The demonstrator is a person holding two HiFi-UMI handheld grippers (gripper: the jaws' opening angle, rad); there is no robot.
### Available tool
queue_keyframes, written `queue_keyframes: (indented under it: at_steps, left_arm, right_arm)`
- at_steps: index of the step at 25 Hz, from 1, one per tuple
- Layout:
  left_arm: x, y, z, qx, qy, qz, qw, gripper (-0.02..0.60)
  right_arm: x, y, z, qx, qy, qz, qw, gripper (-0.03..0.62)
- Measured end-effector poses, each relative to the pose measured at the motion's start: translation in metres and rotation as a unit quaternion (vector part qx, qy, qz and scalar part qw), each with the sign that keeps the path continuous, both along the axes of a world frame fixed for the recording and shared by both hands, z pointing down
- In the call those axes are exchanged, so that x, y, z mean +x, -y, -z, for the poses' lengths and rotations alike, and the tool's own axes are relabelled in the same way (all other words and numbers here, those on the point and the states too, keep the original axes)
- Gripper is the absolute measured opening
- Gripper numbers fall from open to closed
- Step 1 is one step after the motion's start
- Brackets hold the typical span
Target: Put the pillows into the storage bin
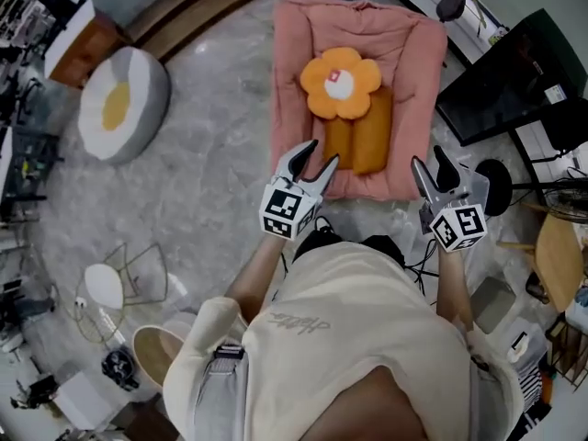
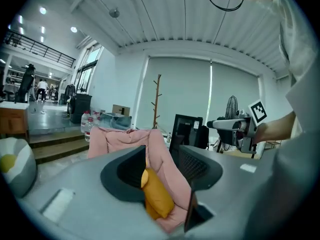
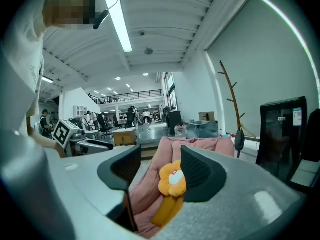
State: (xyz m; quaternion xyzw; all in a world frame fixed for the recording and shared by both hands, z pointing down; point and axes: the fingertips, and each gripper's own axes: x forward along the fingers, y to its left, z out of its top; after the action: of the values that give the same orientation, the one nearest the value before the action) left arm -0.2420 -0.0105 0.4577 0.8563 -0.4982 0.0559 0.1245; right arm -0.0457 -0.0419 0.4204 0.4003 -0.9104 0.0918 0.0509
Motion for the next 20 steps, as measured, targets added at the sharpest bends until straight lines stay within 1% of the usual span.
queue_keyframes:
  at_steps: [4,10,14,17,20]
  left_arm:
    - [-0.008,0.011,-0.01,-0.018,-0.008,-0.003,0.9998,0.224]
    - [-0.018,0.03,-0.018,-0.033,-0.006,0.016,0.9993,0.224]
    - [-0.036,0.058,-0.013,-0.029,-0.004,0.046,0.9985,0.224]
    - [-0.053,0.076,-0.015,-0.041,0.001,0.077,0.9962,0.224]
    - [-0.058,0.101,-0.017,-0.052,0.004,0.102,0.9934,0.222]
  right_arm:
    - [0.008,0.016,-0.021,-0.032,-0.022,-0.018,0.999,0.244]
    - [0.008,0.052,-0.044,-0.055,-0.022,-0.027,0.998,0.245]
    - [0.002,0.099,-0.059,-0.06,-0.023,-0.021,0.998,0.244]
    - [-0.007,0.137,-0.081,-0.079,-0.016,-0.012,0.997,0.244]
    - [-0.012,0.178,-0.094,-0.09,-0.019,0.0,0.996,0.244]
